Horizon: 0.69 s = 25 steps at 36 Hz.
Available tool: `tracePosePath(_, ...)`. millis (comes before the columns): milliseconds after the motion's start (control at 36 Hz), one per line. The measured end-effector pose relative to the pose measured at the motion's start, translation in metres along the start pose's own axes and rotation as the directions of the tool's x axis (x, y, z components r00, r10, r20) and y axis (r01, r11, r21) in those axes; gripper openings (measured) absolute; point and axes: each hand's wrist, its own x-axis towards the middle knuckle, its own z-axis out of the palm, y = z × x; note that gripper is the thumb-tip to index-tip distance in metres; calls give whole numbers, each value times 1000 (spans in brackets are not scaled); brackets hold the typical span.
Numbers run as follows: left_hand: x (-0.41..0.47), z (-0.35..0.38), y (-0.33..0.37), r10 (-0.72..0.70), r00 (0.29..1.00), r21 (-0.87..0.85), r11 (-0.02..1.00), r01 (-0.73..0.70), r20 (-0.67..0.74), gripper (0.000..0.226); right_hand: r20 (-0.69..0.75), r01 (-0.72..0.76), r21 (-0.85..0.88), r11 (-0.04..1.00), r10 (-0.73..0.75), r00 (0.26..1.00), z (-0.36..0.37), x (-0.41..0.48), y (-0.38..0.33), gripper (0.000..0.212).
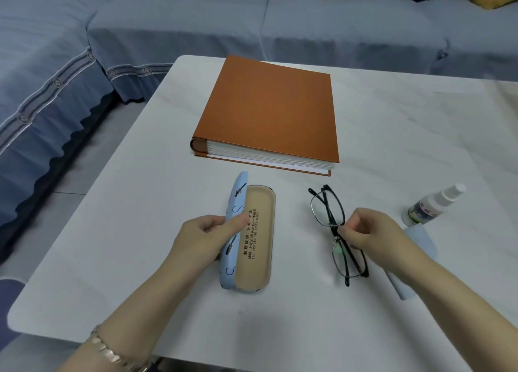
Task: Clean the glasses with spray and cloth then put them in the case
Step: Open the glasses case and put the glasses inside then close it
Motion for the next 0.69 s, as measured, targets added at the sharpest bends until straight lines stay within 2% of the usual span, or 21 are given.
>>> tracePosePath(111, 3, 1, 4, 1, 996, 35, 999, -4, 91, 25, -39, 188, -76, 979, -192, 981, -12, -6, -12, 21)
tracePosePath(194, 7, 1, 8, -15, 990, 51, 999, 8, 141, 30, 107, 363, -271, 892, -347, 932, -18, -8, -26, 10)
tracePosePath(278, 11, 2, 10, -19, 981, 75, 997, 5, 193, 29, 346, 581, -453, 676, -468, 813, -10, -2, -38, 11)
tracePosePath(361, 14, 3, 10, -25, 979, 85, 996, 8, 202, 29, 470, 760, -491, 425, -606, 642, 14, 10, -44, 9)
tracePosePath(444, 17, 5, 8, -34, 981, 77, 997, 19, 193, 36, 548, 832, -478, 282, -644, 534, 42, 19, -46, 5)
tracePosePath(556, 18, 6, 3, -12, 983, 56, 998, 2, 183, 34, 571, 880, -407, 245, -684, 454, 69, 27, -43, 9)
tracePosePath(694, 19, 6, -1, -23, 986, 31, 999, 18, 163, 36, 496, 882, -378, 282, -743, 450, 77, 32, -34, 21)
